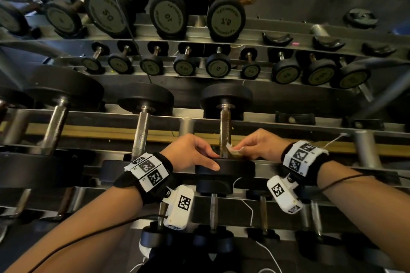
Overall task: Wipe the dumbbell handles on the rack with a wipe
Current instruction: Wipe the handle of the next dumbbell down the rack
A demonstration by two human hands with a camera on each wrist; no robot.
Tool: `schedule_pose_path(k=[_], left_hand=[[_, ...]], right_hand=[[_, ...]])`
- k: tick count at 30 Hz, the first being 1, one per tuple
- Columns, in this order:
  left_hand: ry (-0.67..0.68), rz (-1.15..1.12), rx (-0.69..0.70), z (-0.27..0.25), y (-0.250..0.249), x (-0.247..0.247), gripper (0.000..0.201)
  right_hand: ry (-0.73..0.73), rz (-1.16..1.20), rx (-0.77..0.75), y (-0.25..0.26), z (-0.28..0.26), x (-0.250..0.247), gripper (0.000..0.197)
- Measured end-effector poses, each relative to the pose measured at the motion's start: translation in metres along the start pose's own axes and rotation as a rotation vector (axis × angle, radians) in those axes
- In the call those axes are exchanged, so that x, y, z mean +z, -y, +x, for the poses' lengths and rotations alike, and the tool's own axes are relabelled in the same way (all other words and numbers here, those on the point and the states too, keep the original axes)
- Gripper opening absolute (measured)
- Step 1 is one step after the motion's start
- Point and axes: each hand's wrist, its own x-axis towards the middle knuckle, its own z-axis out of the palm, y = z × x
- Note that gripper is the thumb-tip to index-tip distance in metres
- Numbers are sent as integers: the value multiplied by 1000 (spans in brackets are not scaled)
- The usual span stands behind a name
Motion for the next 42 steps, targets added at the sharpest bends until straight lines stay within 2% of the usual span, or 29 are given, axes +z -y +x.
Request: schedule_pose_path(k=[2,3,6,8,13,17,21,24,25,27,29,30,32,34,37,39,42], left_hand=[[0,6,-1,-1,-1,0,14],[-2,6,-1,-1,-1,0,14],[-8,10,0,-2,-1,0,13],[-12,13,0,-2,-1,1,13],[-16,-9,-7,-1,1,1,14],[-25,-20,-9,-1,2,2,16],[-24,-25,-9,-4,-1,3,14],[-22,18,-10,-7,-3,3,16],[-20,42,-10,-7,-4,3,19],[-37,108,-9,-8,-5,0,34],[-109,142,-2,-7,-8,-3,60],[-140,102,12,-6,-9,-3,68],[-149,-39,63,-4,-13,-2,72],[-118,-186,101,-3,-16,2,64],[-66,-376,118,-1,-18,6,30],[-80,-497,72,-1,-17,8,14],[-97,-705,-31,-1,-17,8,10]], right_hand=[[5,25,24,4,3,-8,19],[-52,110,19,7,6,-13,20],[-354,248,-70,13,18,-28,27],[-415,232,-109,16,27,-28,31],[-343,148,-126,13,35,-6,24],[-284,108,-80,9,19,4,23],[-215,-174,-64,11,0,14,14],[-88,-547,-50,20,-9,12,20],[-58,-587,-50,25,-12,10,21],[-118,-460,-77,35,-17,5,21],[-239,-199,-119,45,-22,-1,20],[-271,-69,-138,51,-25,-2,20],[-290,105,-166,62,-28,1,21],[-299,142,-176,70,-31,6,21],[-340,171,-180,75,-32,13,18],[-377,195,-191,78,-32,19,17],[-464,177,-251,79,-31,28,12]])
